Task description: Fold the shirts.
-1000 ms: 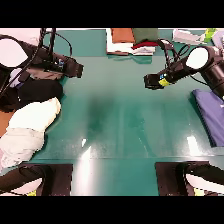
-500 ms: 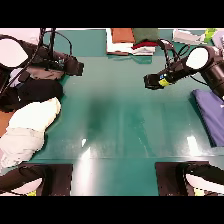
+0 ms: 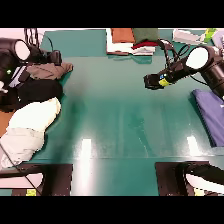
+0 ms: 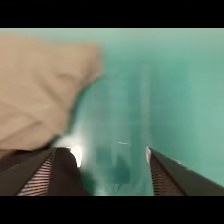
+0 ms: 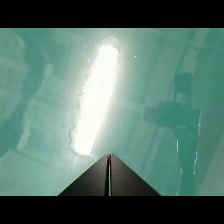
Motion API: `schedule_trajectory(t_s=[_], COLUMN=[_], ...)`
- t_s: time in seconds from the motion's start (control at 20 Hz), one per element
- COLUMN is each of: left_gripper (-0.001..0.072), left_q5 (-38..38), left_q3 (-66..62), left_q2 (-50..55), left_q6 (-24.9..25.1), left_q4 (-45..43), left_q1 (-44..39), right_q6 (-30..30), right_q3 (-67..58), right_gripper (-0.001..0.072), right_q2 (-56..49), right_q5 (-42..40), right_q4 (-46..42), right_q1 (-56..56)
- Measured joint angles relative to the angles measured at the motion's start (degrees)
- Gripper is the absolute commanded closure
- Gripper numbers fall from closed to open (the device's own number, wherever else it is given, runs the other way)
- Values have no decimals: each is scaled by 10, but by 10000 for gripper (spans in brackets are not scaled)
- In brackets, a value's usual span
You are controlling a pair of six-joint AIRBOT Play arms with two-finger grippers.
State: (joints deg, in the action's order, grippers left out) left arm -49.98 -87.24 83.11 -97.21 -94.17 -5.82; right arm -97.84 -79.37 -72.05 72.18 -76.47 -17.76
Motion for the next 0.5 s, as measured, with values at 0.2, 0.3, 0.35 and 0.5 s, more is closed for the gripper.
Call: schedule_trajectory(t_s=[0.2,0.3,0.35,0.5], left_gripper=[38,39,39,172], left_q5=[67,107,126,170], left_q3=[0,0,-1,-1], left_q2=[95,127,140,165], left_q6=[-3,-3,-3,-3], left_q4=[-4,-5,-5,-5], left_q1=[49,60,63,69], right_q6=[0,0,0,0], right_q3=[1,9,14,26], right_gripper=[691,692,692,692], right_q2=[0,0,0,0], right_q5=[0,0,0,0], right_q4=[0,0,0,3], right_q1=[0,0,0,0])
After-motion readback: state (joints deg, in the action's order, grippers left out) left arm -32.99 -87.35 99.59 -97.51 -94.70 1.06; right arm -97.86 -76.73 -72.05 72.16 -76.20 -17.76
